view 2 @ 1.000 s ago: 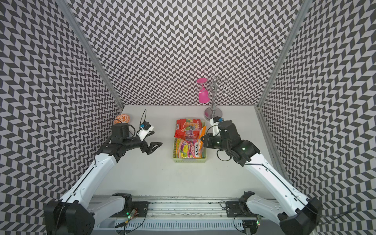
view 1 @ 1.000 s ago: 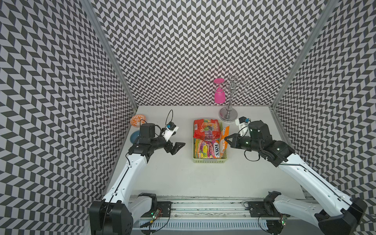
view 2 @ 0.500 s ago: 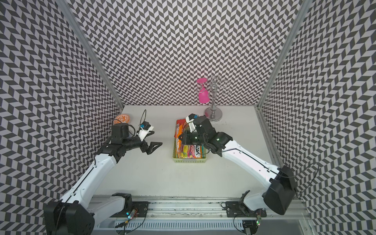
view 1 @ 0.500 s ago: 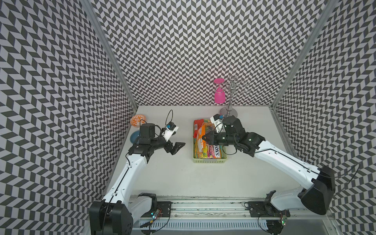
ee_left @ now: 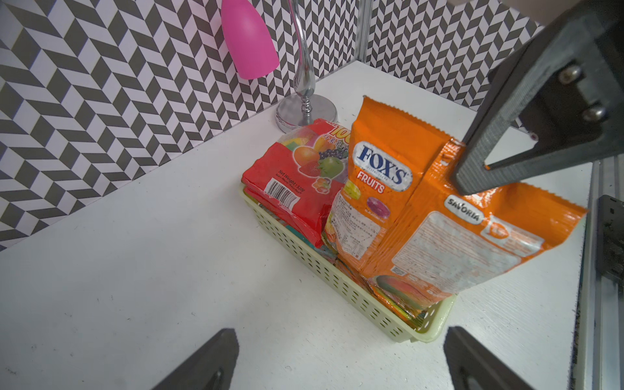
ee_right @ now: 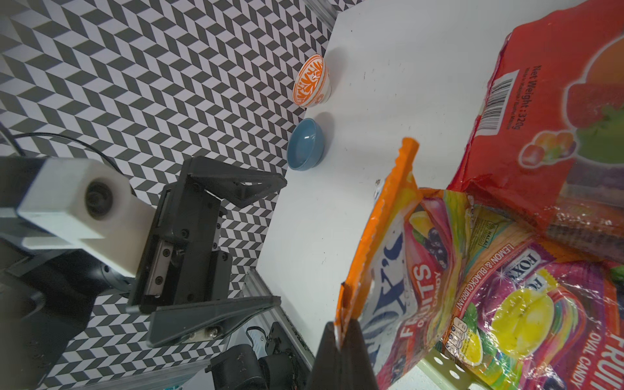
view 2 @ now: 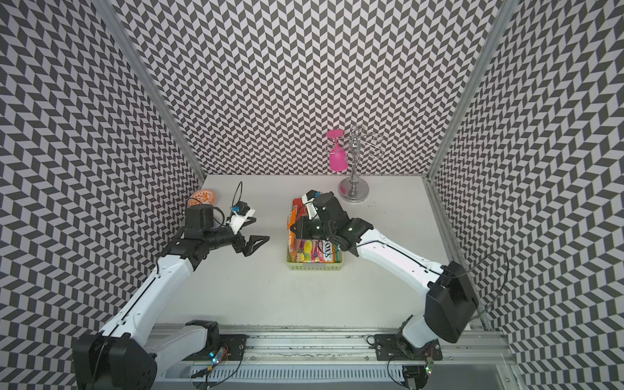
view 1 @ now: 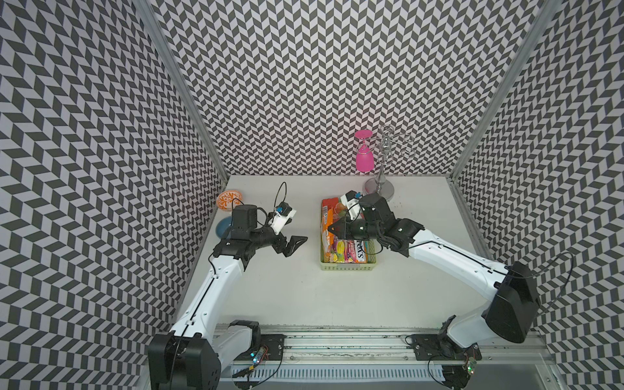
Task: Put the candies in the basket
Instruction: Place the candy in the basket.
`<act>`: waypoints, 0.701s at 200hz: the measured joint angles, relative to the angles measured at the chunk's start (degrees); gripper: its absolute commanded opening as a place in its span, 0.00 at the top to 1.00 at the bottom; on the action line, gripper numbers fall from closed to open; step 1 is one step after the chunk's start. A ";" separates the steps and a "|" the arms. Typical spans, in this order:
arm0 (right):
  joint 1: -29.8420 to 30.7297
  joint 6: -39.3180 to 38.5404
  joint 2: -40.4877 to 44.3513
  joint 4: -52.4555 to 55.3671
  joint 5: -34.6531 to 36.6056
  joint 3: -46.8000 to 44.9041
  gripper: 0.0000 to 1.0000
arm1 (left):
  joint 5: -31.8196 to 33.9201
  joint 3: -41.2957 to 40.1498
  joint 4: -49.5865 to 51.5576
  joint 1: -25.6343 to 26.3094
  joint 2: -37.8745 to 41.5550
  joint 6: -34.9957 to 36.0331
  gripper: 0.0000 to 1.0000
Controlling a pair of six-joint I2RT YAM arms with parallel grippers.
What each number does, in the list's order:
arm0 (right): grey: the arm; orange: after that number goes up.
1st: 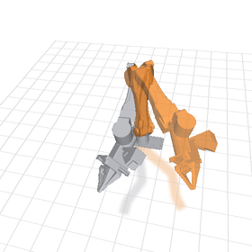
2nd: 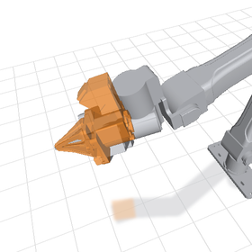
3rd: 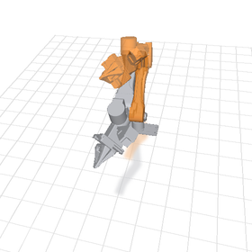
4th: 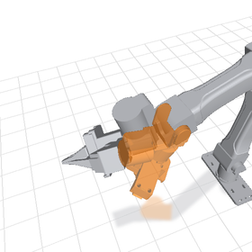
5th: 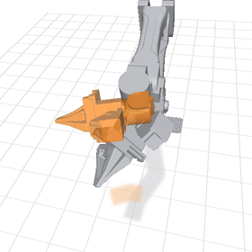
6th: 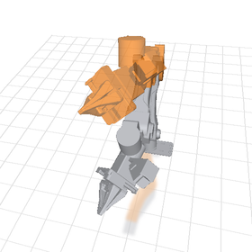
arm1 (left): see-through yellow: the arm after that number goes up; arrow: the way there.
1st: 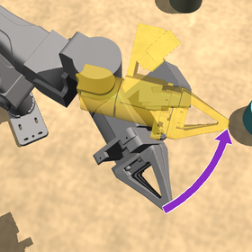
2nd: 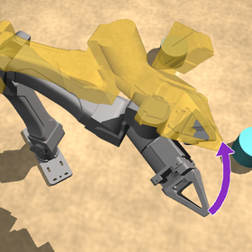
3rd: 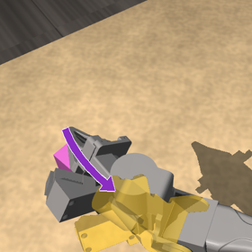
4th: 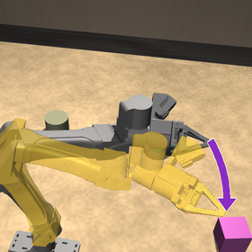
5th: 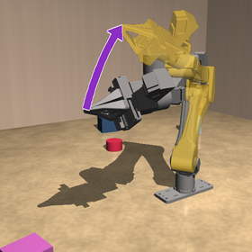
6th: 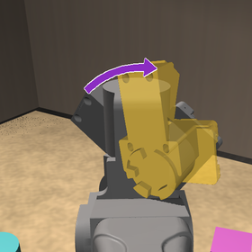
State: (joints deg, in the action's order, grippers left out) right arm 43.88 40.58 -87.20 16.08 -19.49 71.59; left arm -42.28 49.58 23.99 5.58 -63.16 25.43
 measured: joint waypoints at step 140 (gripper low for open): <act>-10.47 -5.35 9.05 -1.51 3.91 -21.03 1.00 | -0.48 -0.15 -0.37 -0.07 -0.11 -0.70 0.01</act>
State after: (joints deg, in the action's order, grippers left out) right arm 33.41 35.22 -78.15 14.57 -15.57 50.57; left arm -42.76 49.43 23.62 5.52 -63.26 24.73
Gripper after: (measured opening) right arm 0.041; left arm 0.992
